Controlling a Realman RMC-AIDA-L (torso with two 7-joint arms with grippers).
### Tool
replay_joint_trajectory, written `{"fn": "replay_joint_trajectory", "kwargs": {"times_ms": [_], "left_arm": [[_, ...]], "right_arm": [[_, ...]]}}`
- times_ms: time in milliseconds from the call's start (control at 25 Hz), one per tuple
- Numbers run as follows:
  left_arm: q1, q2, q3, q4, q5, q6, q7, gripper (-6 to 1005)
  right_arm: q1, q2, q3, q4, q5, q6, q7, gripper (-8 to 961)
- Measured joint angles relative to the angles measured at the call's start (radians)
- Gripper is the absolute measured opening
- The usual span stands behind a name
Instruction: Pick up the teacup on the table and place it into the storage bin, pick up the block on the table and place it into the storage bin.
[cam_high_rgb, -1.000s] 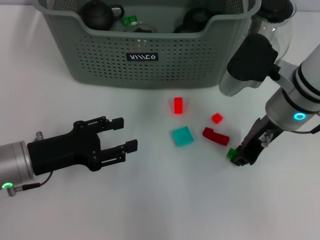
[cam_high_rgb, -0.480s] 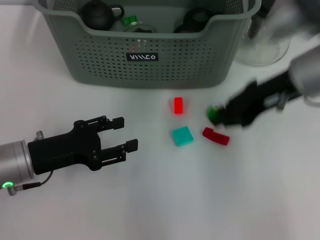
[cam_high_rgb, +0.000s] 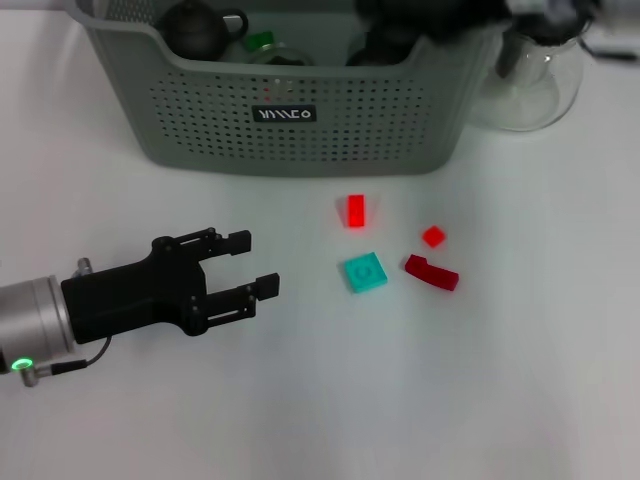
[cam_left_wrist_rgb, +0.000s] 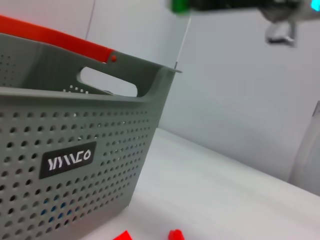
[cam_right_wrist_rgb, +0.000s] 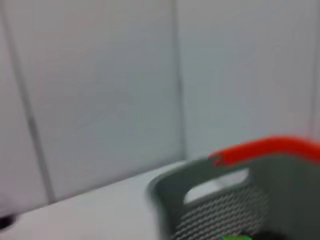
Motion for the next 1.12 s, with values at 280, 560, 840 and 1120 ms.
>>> {"fn": "replay_joint_trajectory", "kwargs": {"times_ms": [280, 560, 840, 1120], "left_arm": [[-0.005, 0.0, 0.0, -0.014, -0.003, -0.001, -0.001, 705], [-0.013, 0.0, 0.0, -0.033, -0.011, -0.004, -0.002, 705], [-0.014, 0.0, 0.0, -0.033, -0.012, -0.003, -0.002, 705], [-0.014, 0.0, 0.0, -0.033, -0.014, -0.001, -0.002, 705]], "right_arm": [[0.339, -0.014, -0.015, 0.267, -0.272, 0.294, 0.18, 217], [0.603, -0.021, -0.012, 0.576, -0.486, 0.516, 0.325, 223], [0.663, 0.002, -0.055, 0.659, -0.556, 0.612, 0.384, 239], [0.655, 0.003, -0.071, 0.673, -0.516, 0.582, 0.382, 256]]}}
